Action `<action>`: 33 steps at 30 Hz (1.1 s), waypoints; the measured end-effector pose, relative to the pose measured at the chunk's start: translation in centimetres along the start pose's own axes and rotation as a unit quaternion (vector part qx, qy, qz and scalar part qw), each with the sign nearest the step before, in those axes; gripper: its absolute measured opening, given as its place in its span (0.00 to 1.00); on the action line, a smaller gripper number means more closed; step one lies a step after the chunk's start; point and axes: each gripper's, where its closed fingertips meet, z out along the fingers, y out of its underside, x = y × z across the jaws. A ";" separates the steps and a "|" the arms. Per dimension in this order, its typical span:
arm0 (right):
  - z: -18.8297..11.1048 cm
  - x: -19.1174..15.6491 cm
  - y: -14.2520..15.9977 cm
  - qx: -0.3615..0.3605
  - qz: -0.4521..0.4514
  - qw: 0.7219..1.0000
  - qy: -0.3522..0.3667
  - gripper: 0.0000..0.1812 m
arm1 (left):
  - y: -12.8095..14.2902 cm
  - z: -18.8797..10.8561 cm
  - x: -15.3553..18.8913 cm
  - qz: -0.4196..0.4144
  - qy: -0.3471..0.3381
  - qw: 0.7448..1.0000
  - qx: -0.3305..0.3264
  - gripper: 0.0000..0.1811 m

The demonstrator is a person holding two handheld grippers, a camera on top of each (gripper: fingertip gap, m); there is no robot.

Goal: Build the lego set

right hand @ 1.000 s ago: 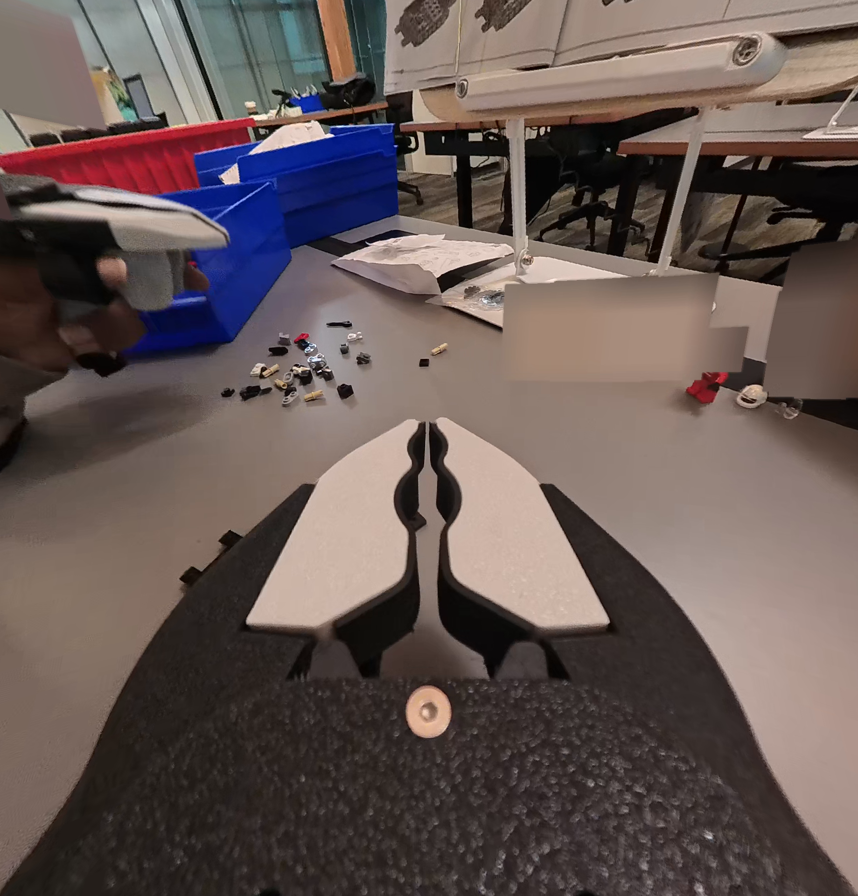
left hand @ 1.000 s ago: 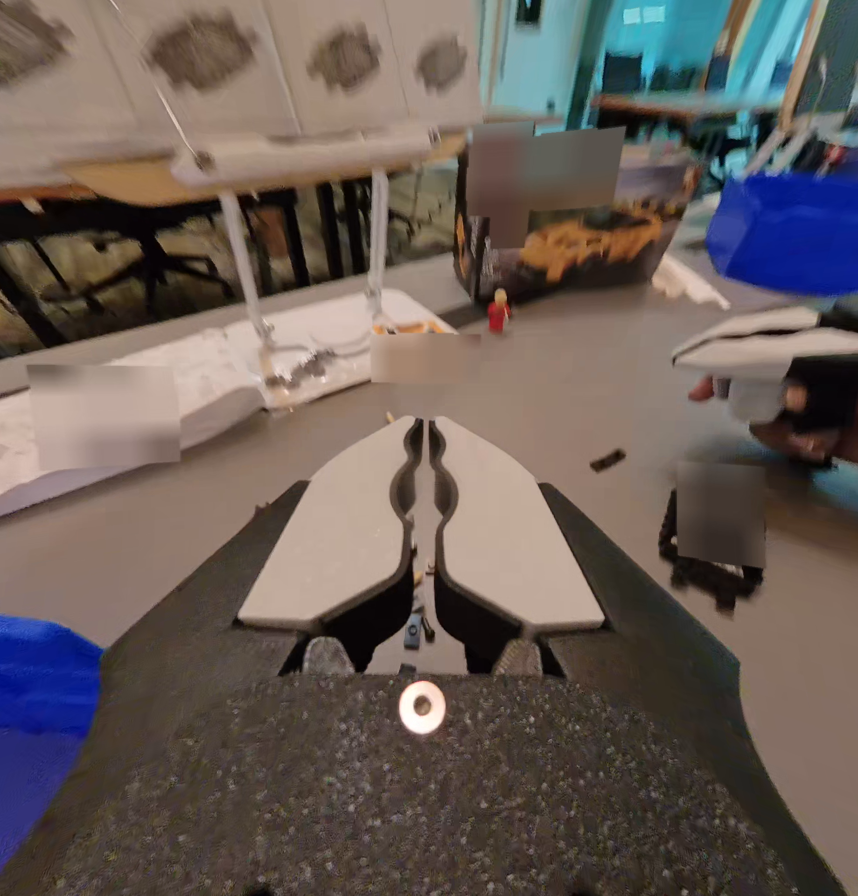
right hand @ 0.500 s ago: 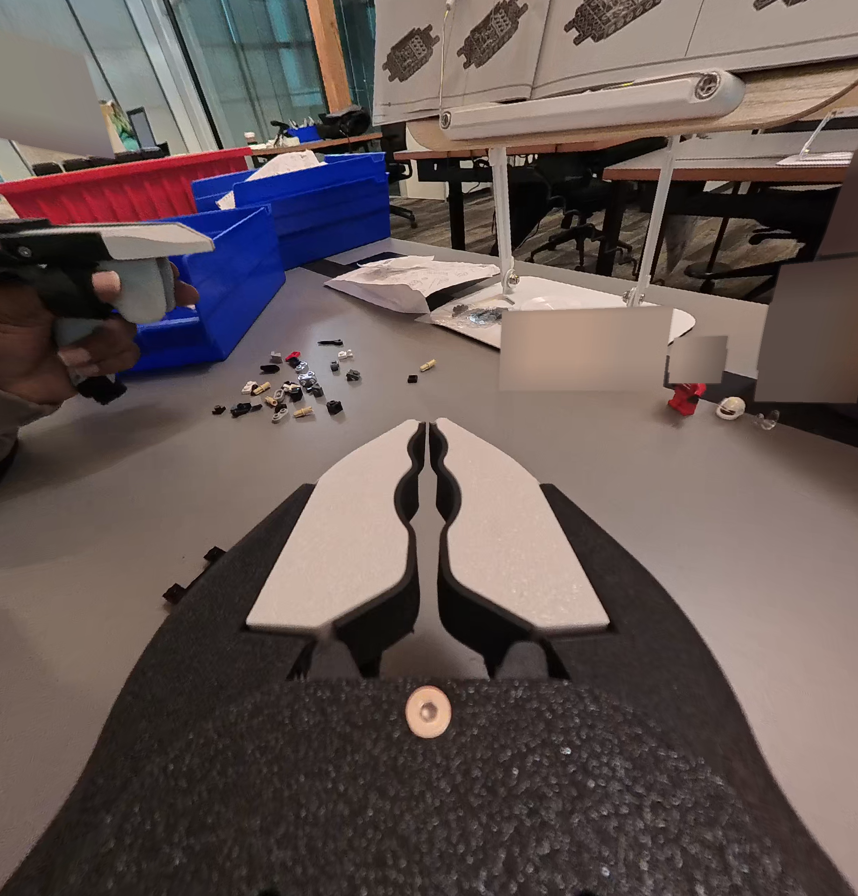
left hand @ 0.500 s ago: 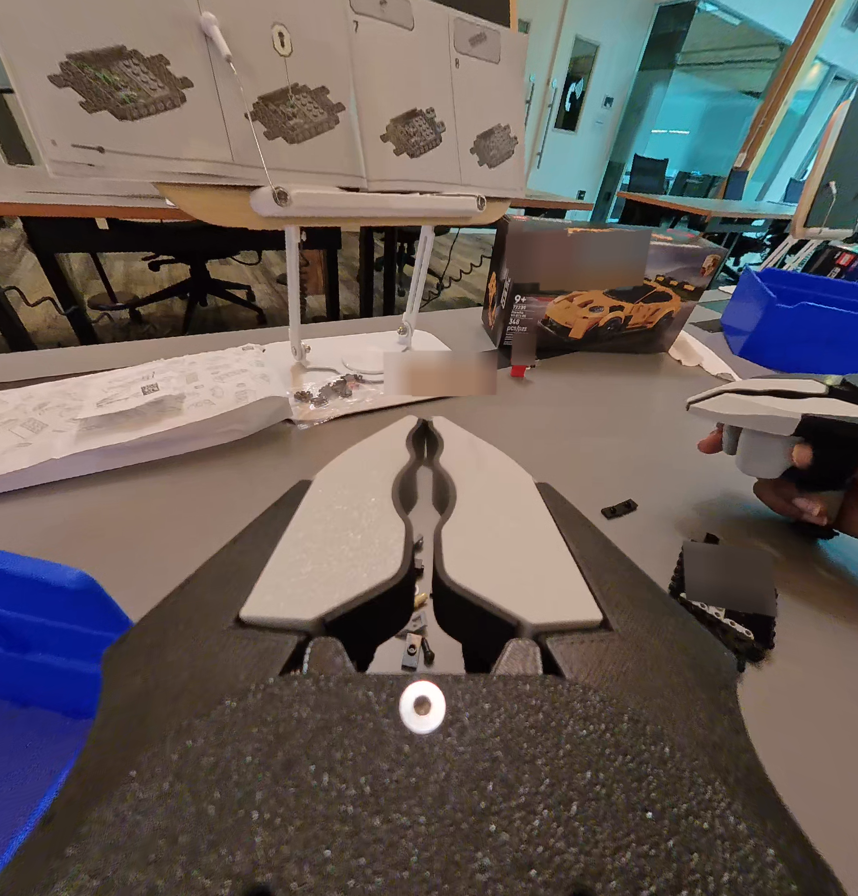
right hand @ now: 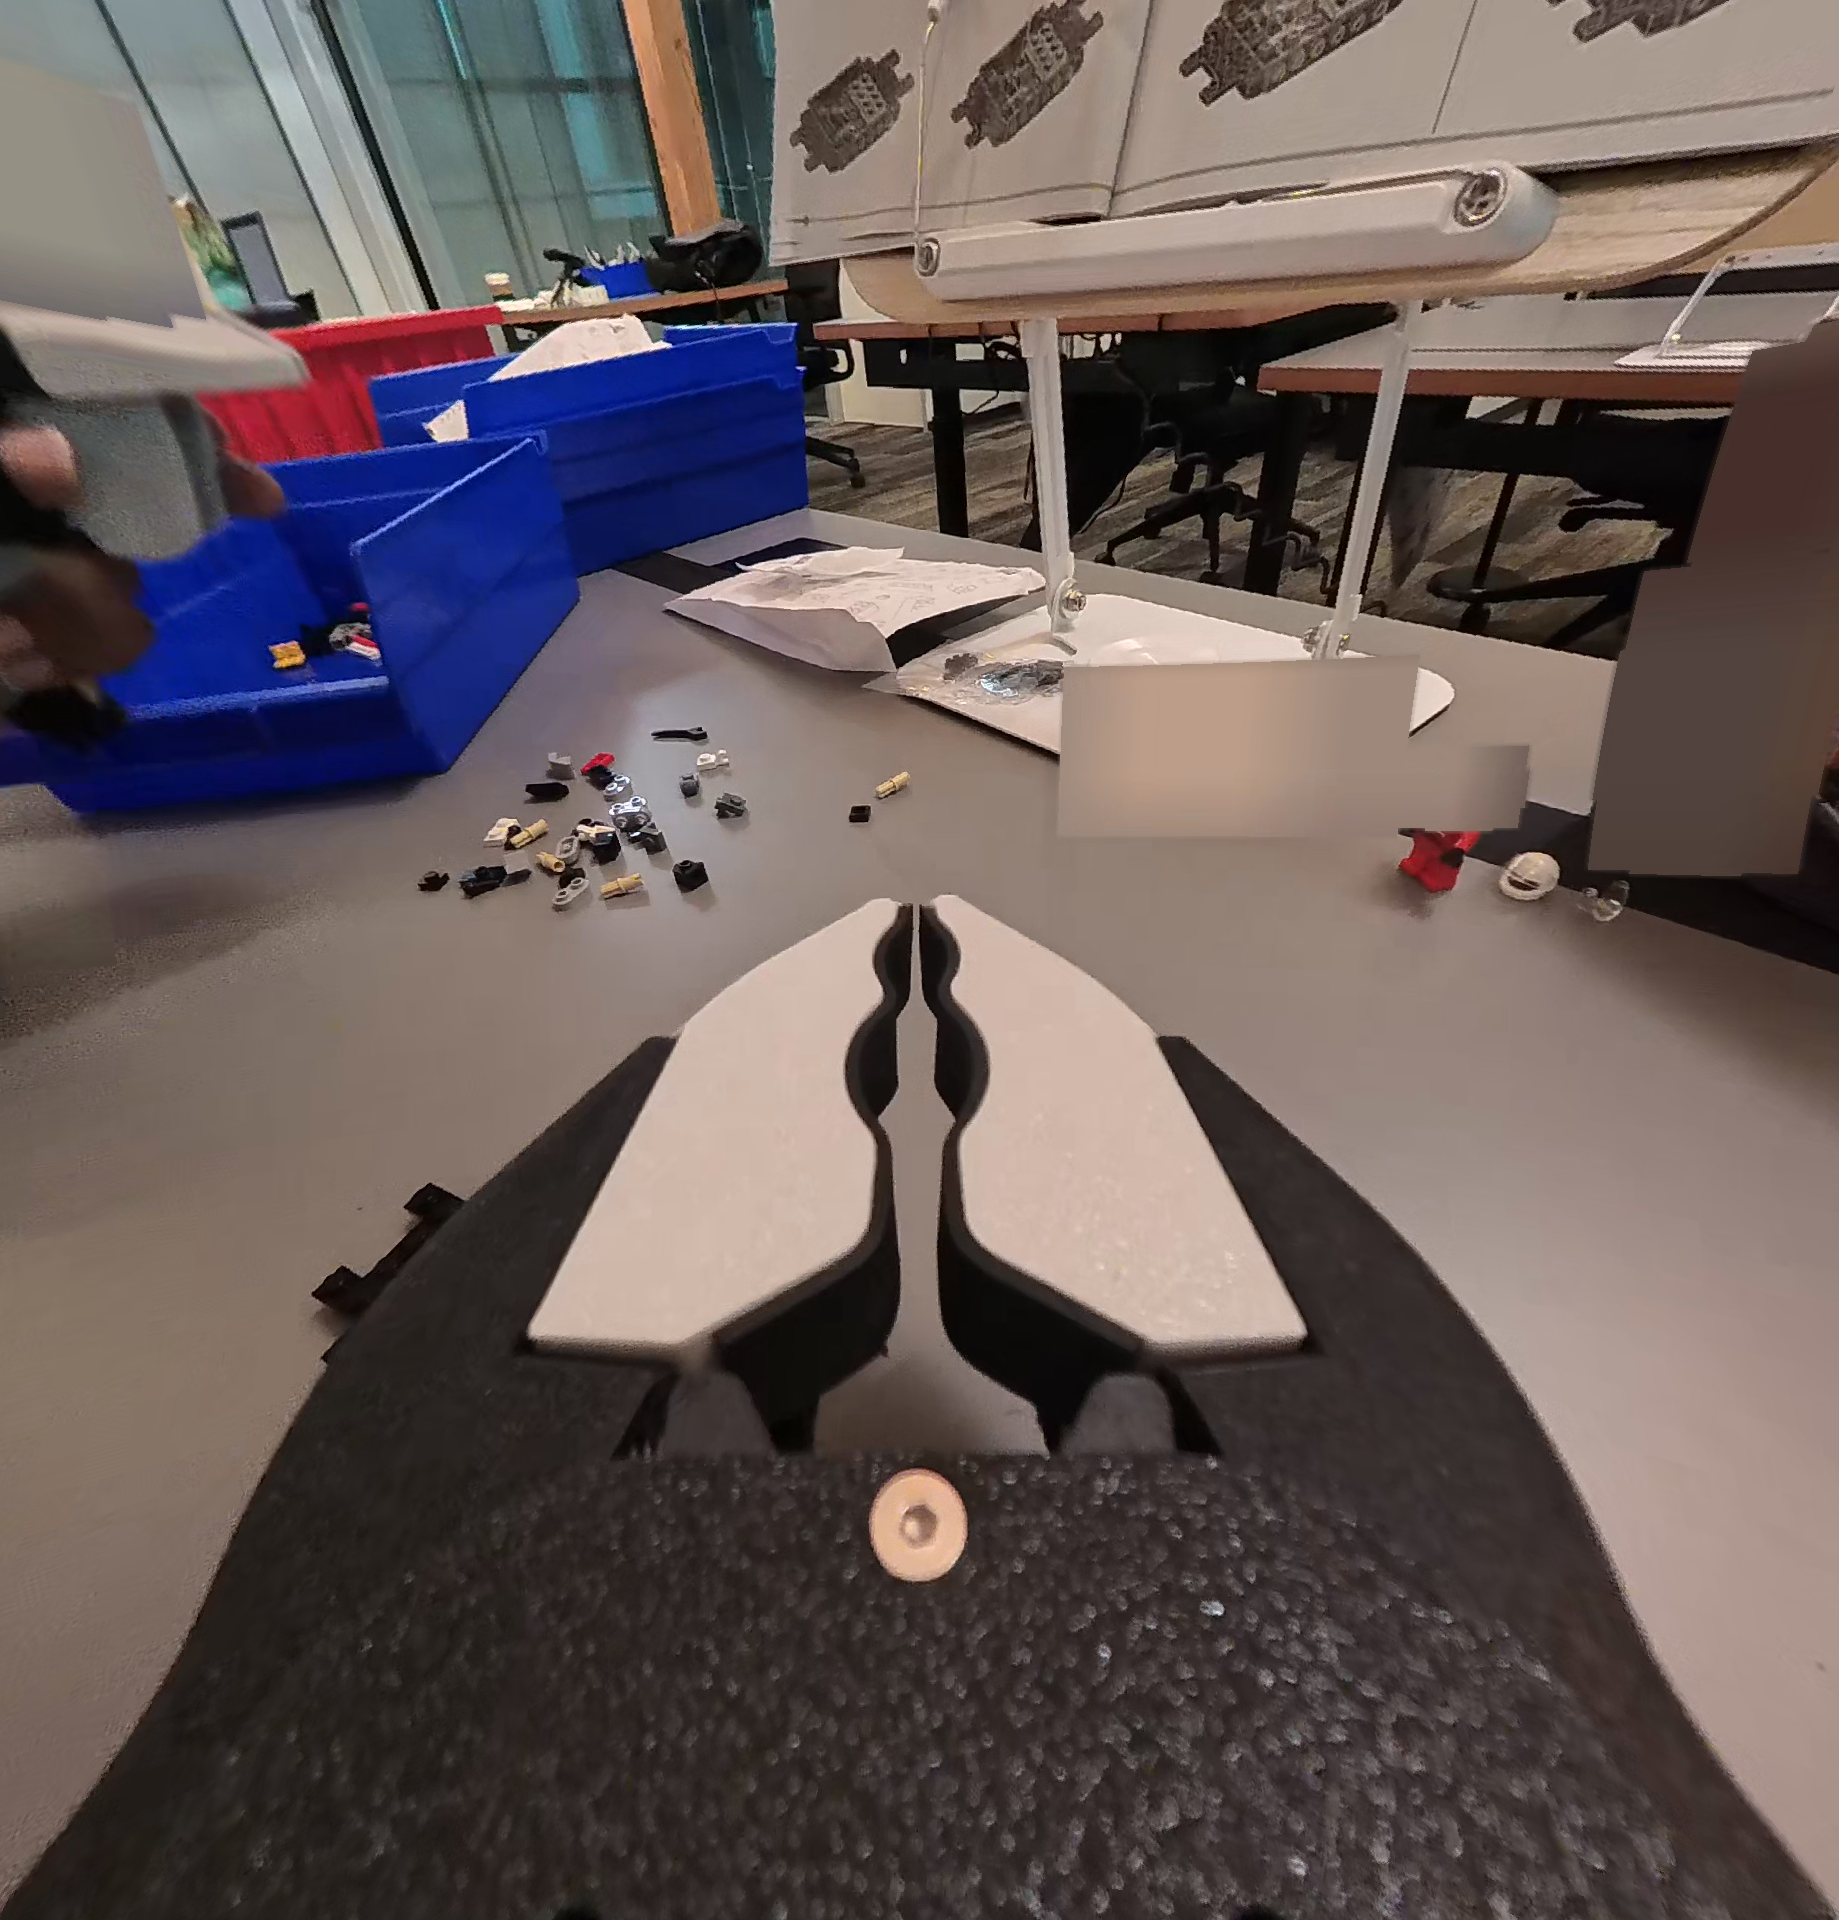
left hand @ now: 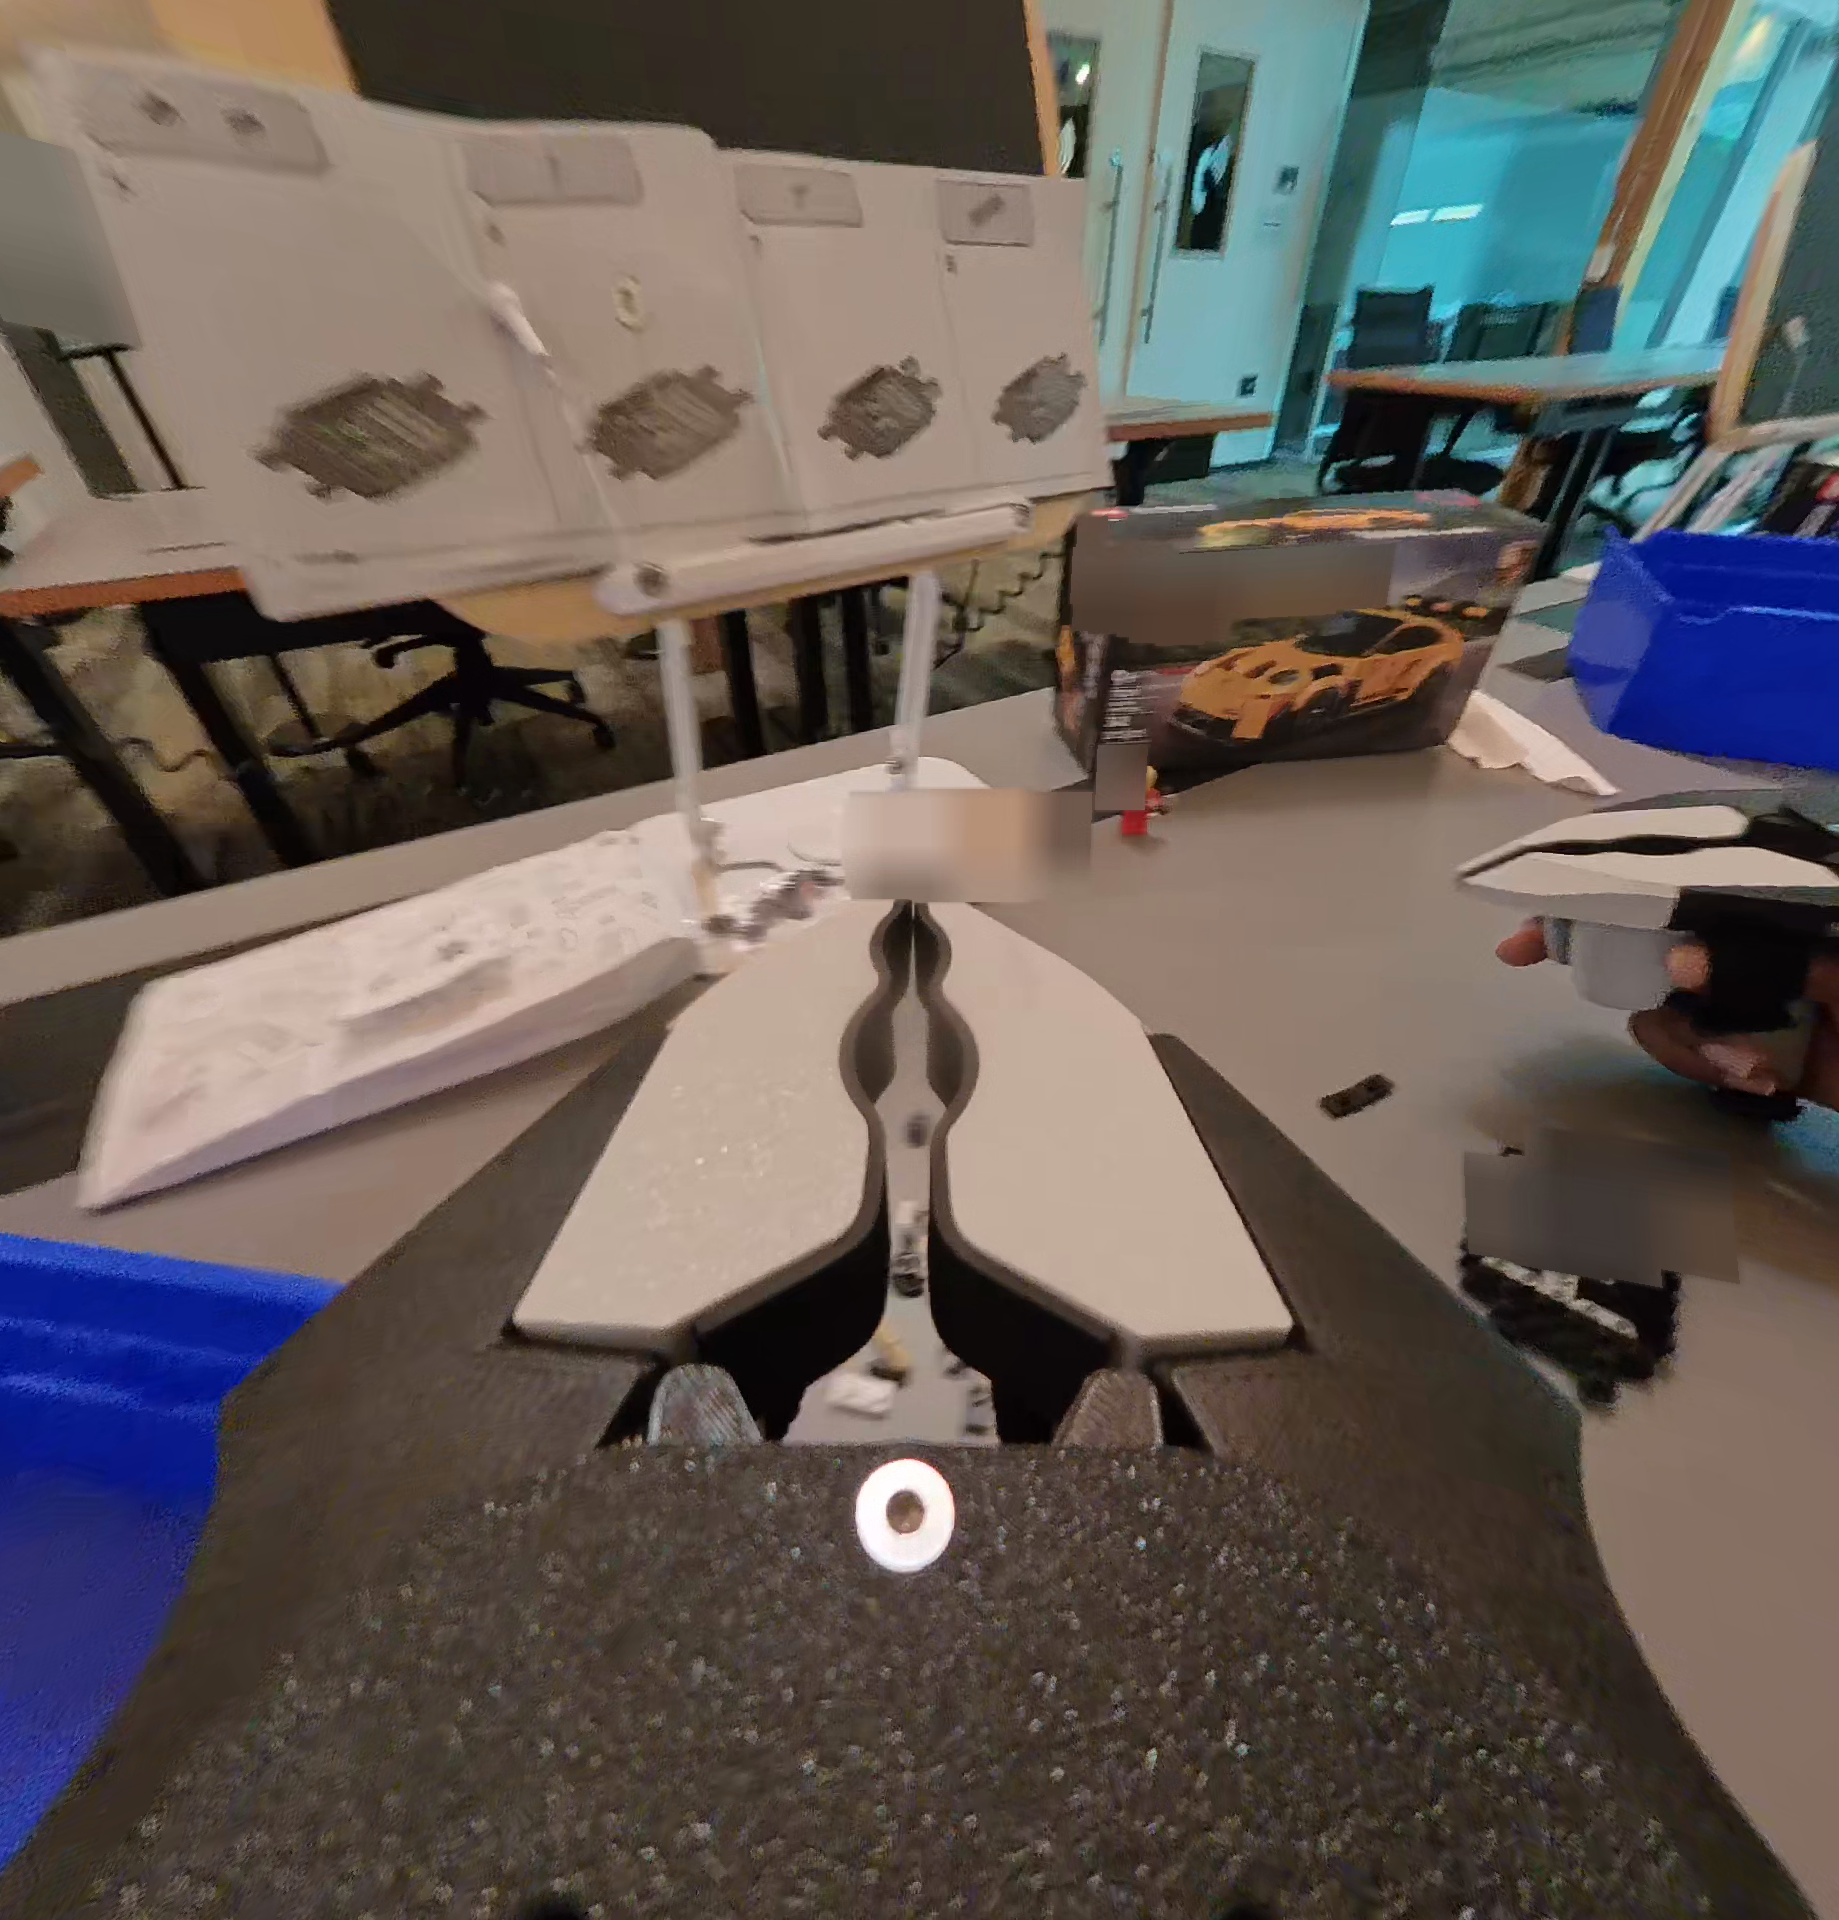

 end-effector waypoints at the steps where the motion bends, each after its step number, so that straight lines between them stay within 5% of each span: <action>1: 0.0 0.1 0.0 0.001 0.000 1.000 0.004 0.01 | -1.0 -0.9 -1.6 0.011 -0.014 1.000 -0.009 0.02; 4: -0.2 -0.3 -0.1 0.001 -0.001 1.000 0.003 0.01 | -2.5 -4.3 -8.4 0.049 -0.049 0.993 -0.098 0.05; 7: -0.3 -0.7 -0.4 0.005 -0.004 1.000 -0.003 0.00 | -0.7 -6.8 -15.5 0.096 -0.043 0.964 -0.244 0.09; 10: -0.4 -1.0 -0.7 0.008 -0.008 1.000 -0.007 0.00 | 4.4 -7.7 -20.6 0.089 0.012 0.920 -0.381 0.11; 14: -0.6 -1.2 -0.8 0.007 -0.020 1.000 -0.002 0.00 | 10.4 -7.8 -24.0 0.117 0.076 0.870 -0.472 0.10; 21: -0.7 -1.0 -0.7 0.005 -0.024 1.000 0.004 0.00 | 15.8 -6.8 -26.4 0.154 0.103 0.814 -0.550 0.16; 33: -0.6 -1.1 -0.7 0.002 -0.026 1.000 0.004 0.00 | 17.3 -5.7 -26.9 0.149 0.102 0.809 -0.559 0.08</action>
